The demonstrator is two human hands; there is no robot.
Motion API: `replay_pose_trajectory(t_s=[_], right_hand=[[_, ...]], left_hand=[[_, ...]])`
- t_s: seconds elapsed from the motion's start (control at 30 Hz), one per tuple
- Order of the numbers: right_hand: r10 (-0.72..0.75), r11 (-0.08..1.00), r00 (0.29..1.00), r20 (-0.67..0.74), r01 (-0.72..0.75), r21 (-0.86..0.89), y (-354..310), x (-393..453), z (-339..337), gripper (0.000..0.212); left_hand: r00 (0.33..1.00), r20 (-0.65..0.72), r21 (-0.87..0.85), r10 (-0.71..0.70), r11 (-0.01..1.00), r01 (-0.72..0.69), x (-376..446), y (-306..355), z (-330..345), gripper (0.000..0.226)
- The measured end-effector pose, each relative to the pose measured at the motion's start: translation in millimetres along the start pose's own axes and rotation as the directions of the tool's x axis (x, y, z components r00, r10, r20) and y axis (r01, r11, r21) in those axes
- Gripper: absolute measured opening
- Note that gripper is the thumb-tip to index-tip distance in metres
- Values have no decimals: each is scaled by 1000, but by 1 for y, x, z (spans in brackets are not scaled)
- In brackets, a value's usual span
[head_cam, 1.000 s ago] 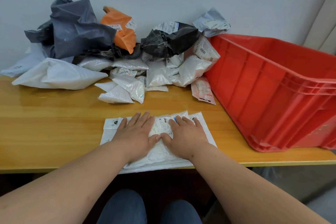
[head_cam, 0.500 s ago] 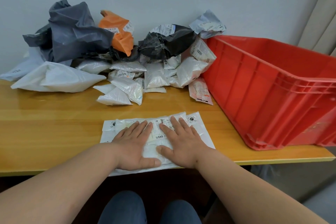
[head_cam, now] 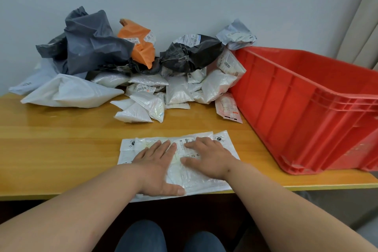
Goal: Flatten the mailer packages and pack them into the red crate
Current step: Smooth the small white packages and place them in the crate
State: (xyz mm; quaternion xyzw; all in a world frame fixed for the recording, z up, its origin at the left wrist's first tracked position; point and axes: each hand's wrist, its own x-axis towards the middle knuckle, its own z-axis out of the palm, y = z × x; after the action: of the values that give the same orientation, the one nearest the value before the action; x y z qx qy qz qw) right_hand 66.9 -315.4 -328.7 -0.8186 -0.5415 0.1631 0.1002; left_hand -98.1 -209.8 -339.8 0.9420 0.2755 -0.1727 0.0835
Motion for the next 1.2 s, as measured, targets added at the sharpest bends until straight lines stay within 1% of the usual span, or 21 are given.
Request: replay_pose_trajectory(t_s=[0.07, 0.1, 0.13, 0.27, 0.37, 0.47, 0.67, 0.77, 0.9, 0.97, 1.0, 1.1, 1.13, 1.2], right_hand=[[17, 998, 996, -85, -22, -61, -4, 7, -7, 44], [24, 994, 993, -114, -37, -107, -5, 10, -7, 39], [35, 990, 993, -116, -50, -130, -6, 14, -5, 38], [111, 992, 993, 46, -108, -67, -7, 21, -4, 57], [149, 987, 983, 107, -141, -82, -6, 26, -14, 72], [188, 977, 974, 126, -173, -121, -6, 32, -18, 79], [260, 946, 955, 141, -223, -234, -2, 32, -34, 82], [305, 926, 941, 144, -258, -274, 0, 26, -41, 85], [358, 911, 919, 165, -305, -277, 7, 16, -46, 99], [370, 915, 909, 193, -320, -247, 12, 13, -48, 104], [367, 923, 905, 213, -326, -205, 16, 12, -50, 101], [344, 932, 906, 246, -362, 28, 22, 8, -62, 74], [341, 929, 908, 244, -365, 62, 23, 7, -65, 69], [330, 938, 911, 247, -345, 20, 24, 5, -69, 59]], left_hand=[[1000, 10, 13, 1, 1000, -1, 1, 0, 0, 122], [1000, 17, 19, 2, 1000, -3, 1, 0, 0, 122], [1000, 25, 23, 3, 1000, -4, 2, -1, 0, 122], [999, 47, 27, 9, 1000, -11, 4, -2, -1, 123], [999, 48, 20, 18, 1000, -19, 5, -3, -2, 123], [999, 44, 15, 27, 999, -28, 5, -5, -5, 123], [995, 48, 20, 84, 996, -85, 5, -9, -15, 124], [991, 73, 41, 108, 993, -111, 7, -9, -20, 125], [989, 96, 69, 114, 990, -121, 10, -6, -27, 126], [989, 105, 83, 103, 990, -112, 9, -3, -32, 126], [989, 113, 94, 94, 990, -105, 9, 0, -34, 126], [989, 130, 147, 71, 985, -90, 6, 8, -42, 126], [989, 133, 165, 67, 982, -89, 6, 11, -44, 126], [988, 138, 197, 63, 976, -89, 3, 18, -48, 125]])
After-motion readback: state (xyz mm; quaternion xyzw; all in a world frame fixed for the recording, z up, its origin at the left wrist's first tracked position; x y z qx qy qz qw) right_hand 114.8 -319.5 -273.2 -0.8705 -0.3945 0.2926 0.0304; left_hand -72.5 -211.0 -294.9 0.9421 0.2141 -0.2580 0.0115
